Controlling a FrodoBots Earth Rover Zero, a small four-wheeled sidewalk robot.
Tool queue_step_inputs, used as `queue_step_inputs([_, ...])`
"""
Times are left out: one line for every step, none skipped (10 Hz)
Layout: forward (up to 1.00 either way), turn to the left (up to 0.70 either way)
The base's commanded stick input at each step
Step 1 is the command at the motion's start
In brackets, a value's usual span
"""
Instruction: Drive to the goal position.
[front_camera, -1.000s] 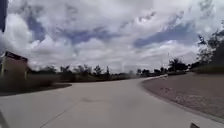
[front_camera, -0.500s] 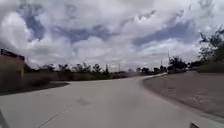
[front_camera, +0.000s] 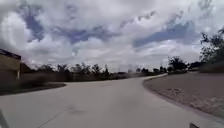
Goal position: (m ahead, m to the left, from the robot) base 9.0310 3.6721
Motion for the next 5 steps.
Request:
queue_step_inputs([0.69, 0.01])
queue_step_inputs([0.69, 0.01])
queue_step_inputs([0.69, 0.01])
queue_step_inputs([0.69, 0.01])
queue_step_inputs([0.69, 0.01])
